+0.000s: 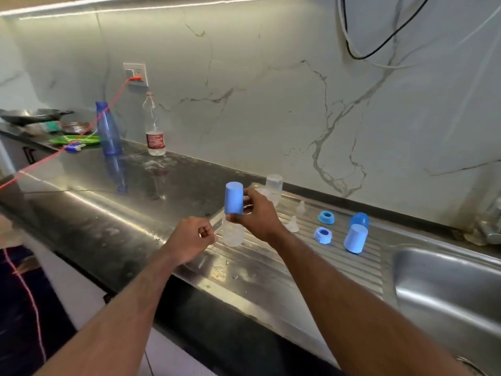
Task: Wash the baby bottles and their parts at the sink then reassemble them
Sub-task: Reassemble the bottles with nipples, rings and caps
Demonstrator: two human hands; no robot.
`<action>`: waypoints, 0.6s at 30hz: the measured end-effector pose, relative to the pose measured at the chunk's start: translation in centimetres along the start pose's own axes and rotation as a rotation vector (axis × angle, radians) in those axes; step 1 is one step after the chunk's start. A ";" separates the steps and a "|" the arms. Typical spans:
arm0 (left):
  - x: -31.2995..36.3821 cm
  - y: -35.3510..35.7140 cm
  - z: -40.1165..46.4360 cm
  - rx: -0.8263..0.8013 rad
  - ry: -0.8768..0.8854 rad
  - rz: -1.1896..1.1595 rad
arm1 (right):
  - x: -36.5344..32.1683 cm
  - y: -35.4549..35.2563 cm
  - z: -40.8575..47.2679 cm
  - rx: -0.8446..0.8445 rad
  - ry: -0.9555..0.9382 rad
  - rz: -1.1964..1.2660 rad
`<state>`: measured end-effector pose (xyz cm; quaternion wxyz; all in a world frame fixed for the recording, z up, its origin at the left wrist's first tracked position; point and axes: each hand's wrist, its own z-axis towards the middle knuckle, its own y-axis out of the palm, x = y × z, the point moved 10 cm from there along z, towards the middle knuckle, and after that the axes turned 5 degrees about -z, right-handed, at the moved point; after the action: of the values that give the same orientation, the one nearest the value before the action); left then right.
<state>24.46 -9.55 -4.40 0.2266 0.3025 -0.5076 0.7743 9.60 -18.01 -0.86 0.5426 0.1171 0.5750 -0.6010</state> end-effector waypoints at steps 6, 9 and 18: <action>0.0 0.3 -0.6 -0.015 0.000 -0.018 | 0.1 -0.1 -0.4 -0.019 0.007 0.003; 0.8 0.3 -1.0 0.004 0.019 -0.019 | 0.1 -0.7 -0.8 -0.009 0.018 0.020; 7.4 6.1 -2.0 -0.061 0.138 -0.072 | 4.5 -7.3 -5.4 0.122 0.112 0.026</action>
<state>14.70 -9.73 -3.81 0.2980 0.2594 -0.5027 0.7689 -0.47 -17.72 -1.84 0.5093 0.1905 0.5652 -0.6204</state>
